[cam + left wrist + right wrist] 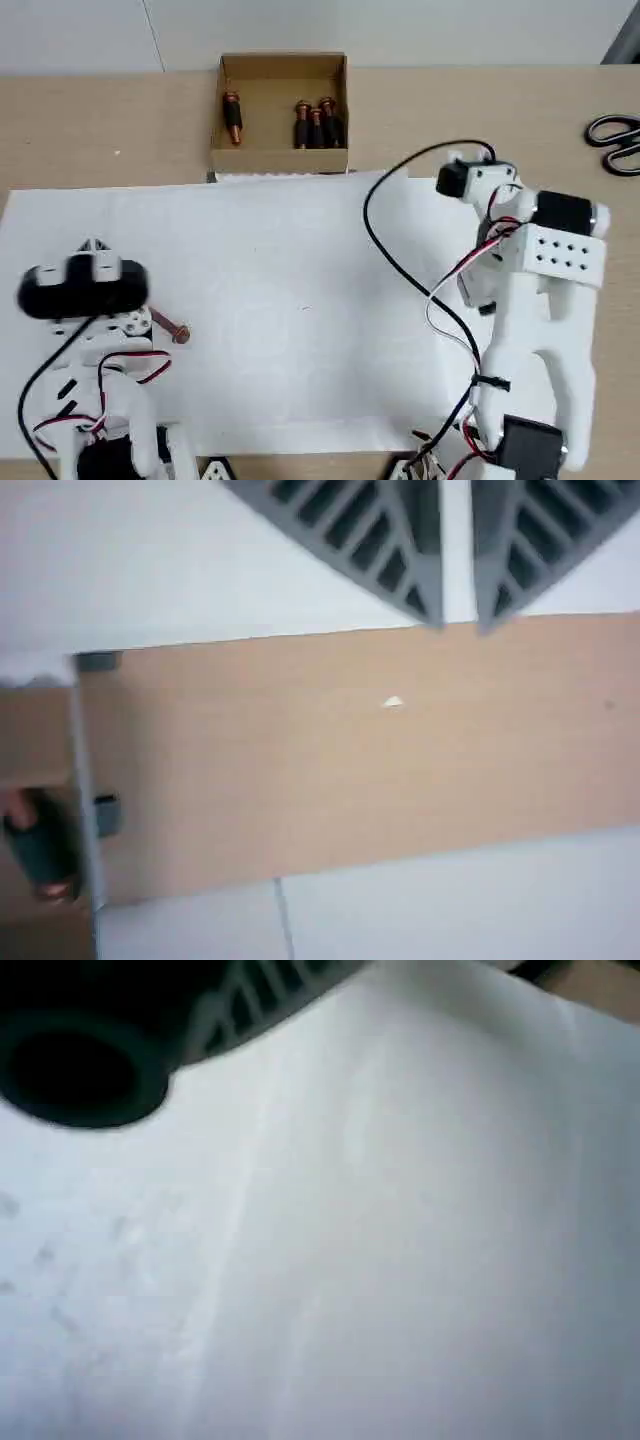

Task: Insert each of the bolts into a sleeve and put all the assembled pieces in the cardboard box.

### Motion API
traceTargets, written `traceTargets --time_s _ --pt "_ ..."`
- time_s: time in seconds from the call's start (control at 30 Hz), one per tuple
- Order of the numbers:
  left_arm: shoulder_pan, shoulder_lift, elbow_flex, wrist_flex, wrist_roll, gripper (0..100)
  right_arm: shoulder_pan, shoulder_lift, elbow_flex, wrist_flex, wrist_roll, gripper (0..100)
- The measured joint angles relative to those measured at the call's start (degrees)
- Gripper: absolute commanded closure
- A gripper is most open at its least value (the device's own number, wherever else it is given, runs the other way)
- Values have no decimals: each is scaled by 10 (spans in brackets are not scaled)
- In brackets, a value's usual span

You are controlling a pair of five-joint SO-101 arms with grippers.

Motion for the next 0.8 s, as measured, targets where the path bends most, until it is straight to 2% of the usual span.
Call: traceTargets --time_s 0.17,0.23,0.37,0.57,0.67,0.8 --pt "0 65 -67 0 -17 990 14 -50 36 0 0 991" --pt "0 129 -131 26 11 990 14 -88 58 -2 0 993" --pt "5 303 -323 125 84 991 14 -159 117 -20 0 993" --pt "54 564 -590 285 98 990 14 -230 209 -28 0 993" --pt "81 646 -643 326 95 991 14 -256 232 -35 0 994" --pt "120 724 -650 351 39 992 16 -274 246 -47 9 994"
